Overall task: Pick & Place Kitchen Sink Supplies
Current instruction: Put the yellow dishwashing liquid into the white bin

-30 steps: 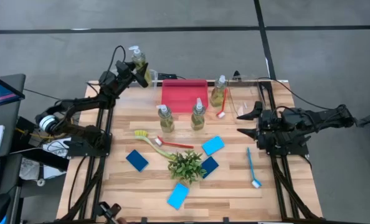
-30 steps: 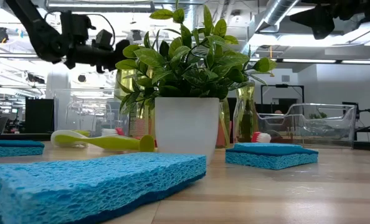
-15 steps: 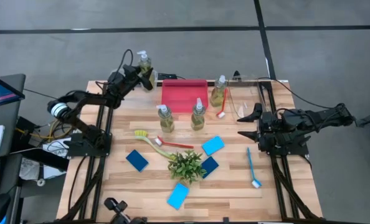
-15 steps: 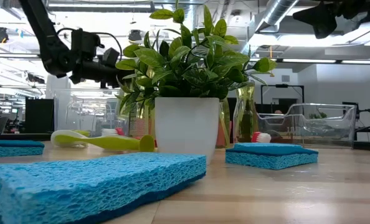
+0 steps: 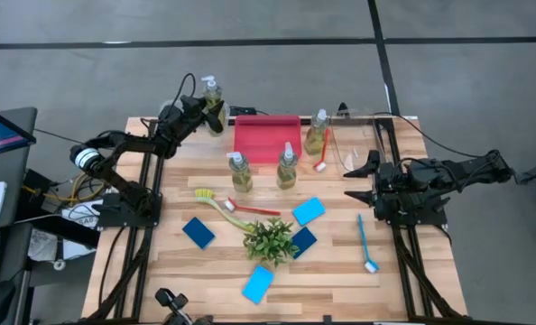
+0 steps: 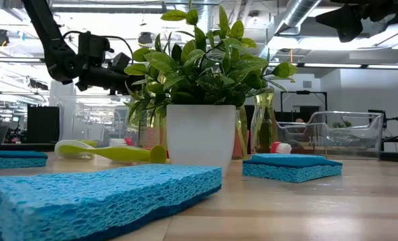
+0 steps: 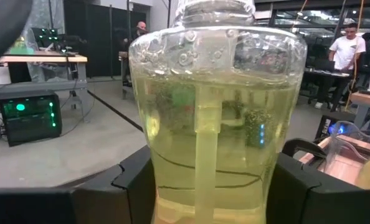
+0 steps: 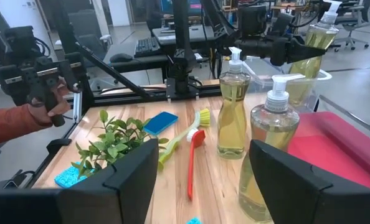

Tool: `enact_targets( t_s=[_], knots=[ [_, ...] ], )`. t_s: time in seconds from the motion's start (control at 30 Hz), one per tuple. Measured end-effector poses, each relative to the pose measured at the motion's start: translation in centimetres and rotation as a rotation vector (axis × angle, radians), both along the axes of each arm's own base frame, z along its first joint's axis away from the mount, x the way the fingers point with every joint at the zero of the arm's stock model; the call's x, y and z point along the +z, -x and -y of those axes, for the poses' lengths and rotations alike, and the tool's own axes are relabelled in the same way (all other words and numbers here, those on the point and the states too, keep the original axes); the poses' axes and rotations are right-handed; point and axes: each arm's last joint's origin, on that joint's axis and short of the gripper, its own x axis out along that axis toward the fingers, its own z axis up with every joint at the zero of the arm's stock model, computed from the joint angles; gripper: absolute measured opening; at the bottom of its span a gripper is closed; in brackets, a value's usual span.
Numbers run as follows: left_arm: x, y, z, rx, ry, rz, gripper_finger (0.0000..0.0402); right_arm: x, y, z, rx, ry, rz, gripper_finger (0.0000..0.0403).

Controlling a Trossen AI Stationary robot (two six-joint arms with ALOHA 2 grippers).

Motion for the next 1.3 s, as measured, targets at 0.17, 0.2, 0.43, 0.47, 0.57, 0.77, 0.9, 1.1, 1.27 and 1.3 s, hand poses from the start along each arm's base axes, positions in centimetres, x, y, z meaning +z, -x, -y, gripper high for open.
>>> enact_targets(
  t_s=[0.17, 0.2, 0.43, 0.47, 0.57, 0.77, 0.9, 1.1, 1.27, 1.3],
  knots=[
    [-0.29, -0.23, 0.17, -0.012, 0.023, -0.019, 0.0218, -0.04, 0.01, 0.0, 0.0, 0.001, -0.004, 0.0245],
    [-0.39, -0.24, 0.17, -0.012, 0.031, -0.025, 0.0218, -0.04, 0.01, 0.0, 0.0, 0.001, -0.004, 0.0245],
    [-0.49, -0.23, 0.17, -0.012, 0.039, -0.032, 0.0218, -0.04, 0.01, 0.0, 0.0, 0.001, -0.004, 0.0245],
    [-0.52, -0.23, 0.17, -0.011, 0.041, -0.033, 0.0218, -0.04, 0.01, 0.0, 0.0, 0.001, -0.004, 0.0245],
    [-0.52, -0.23, 0.17, -0.011, 0.042, -0.034, 0.0219, -0.04, 0.01, 0.0, 0.0, 0.001, -0.004, 0.0245],
    [-0.53, -0.23, 0.17, -0.011, 0.042, -0.034, 0.0226, -0.04, 0.01, 0.0, 0.0, 0.001, -0.004, 0.0245],
    [-0.53, -0.23, 0.17, -0.011, 0.042, -0.034, 0.023, -0.04, 0.01, 0.0, 0.0, 0.001, -0.004, 0.0245],
    [-0.53, -0.23, 0.17, -0.011, 0.042, -0.034, 0.023, -0.04, 0.01, 0.0, 0.0, 0.001, -0.004, 0.0245],
    [-0.58, -0.23, 0.17, -0.011, 0.046, -0.038, 0.0232, -0.04, 0.01, 0.0, 0.0, 0.001, -0.004, 0.0245],
    [-0.64, -0.23, 0.17, -0.012, 0.051, -0.042, 0.0232, -0.04, 0.01, 0.0, 0.0, 0.001, -0.004, 0.0245]
  ],
)
